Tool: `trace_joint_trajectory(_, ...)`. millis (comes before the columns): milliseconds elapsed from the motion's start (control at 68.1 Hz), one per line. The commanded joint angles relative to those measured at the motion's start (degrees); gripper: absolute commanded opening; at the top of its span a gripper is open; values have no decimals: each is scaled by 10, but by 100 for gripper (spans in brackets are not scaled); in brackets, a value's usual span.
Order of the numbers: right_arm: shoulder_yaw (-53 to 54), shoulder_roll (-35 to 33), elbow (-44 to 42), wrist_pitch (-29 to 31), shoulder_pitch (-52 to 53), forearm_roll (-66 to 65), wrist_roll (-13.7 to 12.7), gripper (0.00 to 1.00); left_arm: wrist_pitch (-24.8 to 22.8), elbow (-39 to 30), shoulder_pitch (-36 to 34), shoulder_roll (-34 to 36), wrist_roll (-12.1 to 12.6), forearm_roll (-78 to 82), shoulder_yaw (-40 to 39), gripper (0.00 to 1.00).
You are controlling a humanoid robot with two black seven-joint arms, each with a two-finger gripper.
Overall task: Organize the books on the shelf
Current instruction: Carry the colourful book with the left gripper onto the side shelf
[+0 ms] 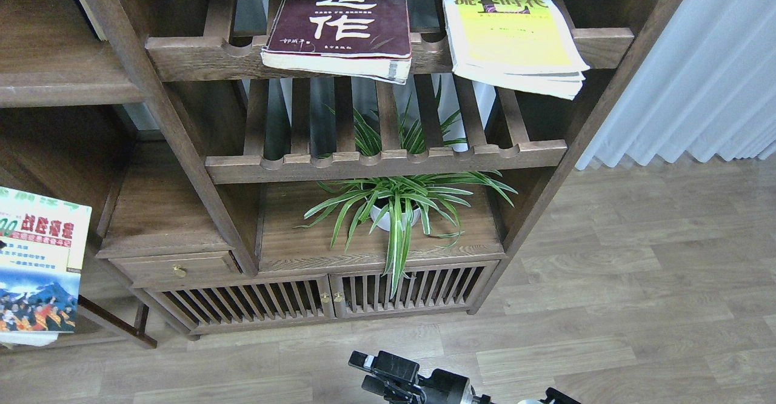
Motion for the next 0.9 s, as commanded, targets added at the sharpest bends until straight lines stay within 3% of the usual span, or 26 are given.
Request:
trace_joint_trajectory(0,1,0,-1,0,2,0,0,97,0,-36,0,23,12,0,-29,0)
trace_joint_trajectory(338,2,0,-7,0,11,0,0,97,0,-103,0,83,14,0,-93,1)
trace_joint_trajectory(528,8,0,-17,0,11,0,0,97,0,-49,-3,112,27,0,-161,1)
trace_joint_trajectory(616,8,0,-21,0,16,0,0,97,0,-30,-7,112,37,0,-164,1)
trace_joint_trajectory(881,7,0,-21,0,20,0,0,97,0,7,-62,112,38,-3,-142,1)
